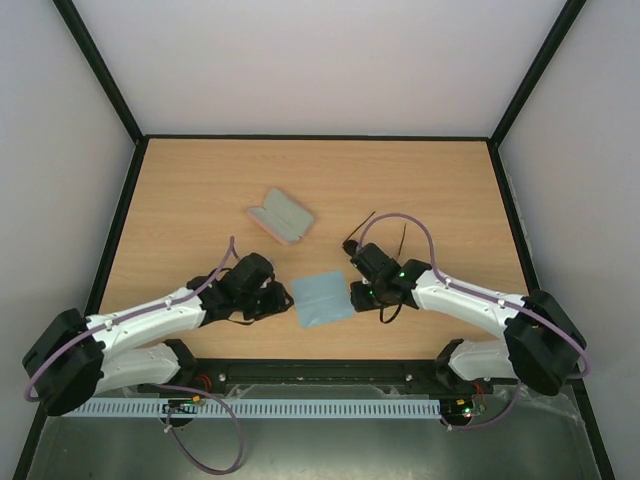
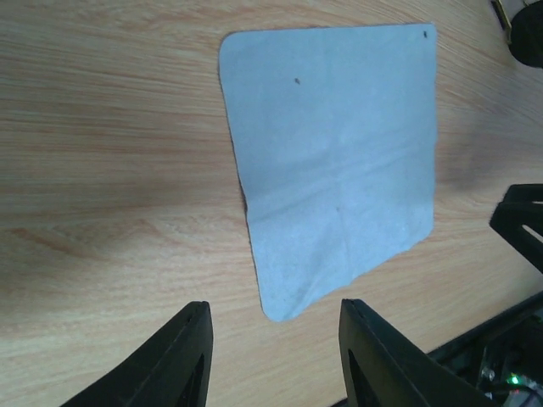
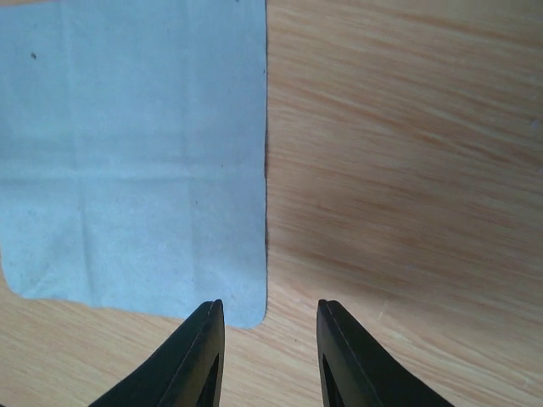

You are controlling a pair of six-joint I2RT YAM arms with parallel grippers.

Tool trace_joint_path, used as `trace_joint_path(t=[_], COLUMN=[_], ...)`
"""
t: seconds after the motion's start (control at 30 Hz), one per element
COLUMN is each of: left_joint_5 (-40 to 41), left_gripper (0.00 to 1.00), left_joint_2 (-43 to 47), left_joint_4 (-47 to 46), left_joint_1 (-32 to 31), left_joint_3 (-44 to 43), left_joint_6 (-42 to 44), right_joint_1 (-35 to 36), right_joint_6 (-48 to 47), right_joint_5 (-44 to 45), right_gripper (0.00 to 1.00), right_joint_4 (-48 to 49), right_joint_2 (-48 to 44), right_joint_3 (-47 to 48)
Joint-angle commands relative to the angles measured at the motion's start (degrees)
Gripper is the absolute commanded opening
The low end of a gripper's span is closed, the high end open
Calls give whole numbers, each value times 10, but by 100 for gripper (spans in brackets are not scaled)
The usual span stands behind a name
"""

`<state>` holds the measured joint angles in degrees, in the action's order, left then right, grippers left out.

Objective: Organize the sunglasses
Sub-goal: Fold the glasses cleaning cloth at the center of the board.

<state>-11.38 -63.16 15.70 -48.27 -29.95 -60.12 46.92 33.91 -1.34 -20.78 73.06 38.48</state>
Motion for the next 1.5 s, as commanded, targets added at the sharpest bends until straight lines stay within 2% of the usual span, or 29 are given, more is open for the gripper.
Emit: trace_joint_path(t=[0.0, 0.33, 0.53, 0.87, 1.47], left_joint_5=[18, 6, -11, -8, 7], left_gripper=[47, 54, 42, 35, 35], left_joint_2=[-39, -174, -228, -252, -255], left_joint_4=[-34, -64, -75, -81, -81], left_joint_1=[8, 99, 110, 109, 99], left_joint_3=[-6, -105, -135, -131, -111], left_joint_6=[-2, 90, 108, 112, 106], right_joint_1=[4, -14, -33, -54, -54], right_joint_6=[-2, -43, -60, -78, -83], right_joint_5=[46, 51, 57, 50, 30], right_gripper=[33, 32, 30, 27, 25], right_joint_4=[-18, 16, 8, 12, 18], right_joint_2=[23, 179, 230, 267, 284], right_joint_3=[37, 171, 201, 213, 216])
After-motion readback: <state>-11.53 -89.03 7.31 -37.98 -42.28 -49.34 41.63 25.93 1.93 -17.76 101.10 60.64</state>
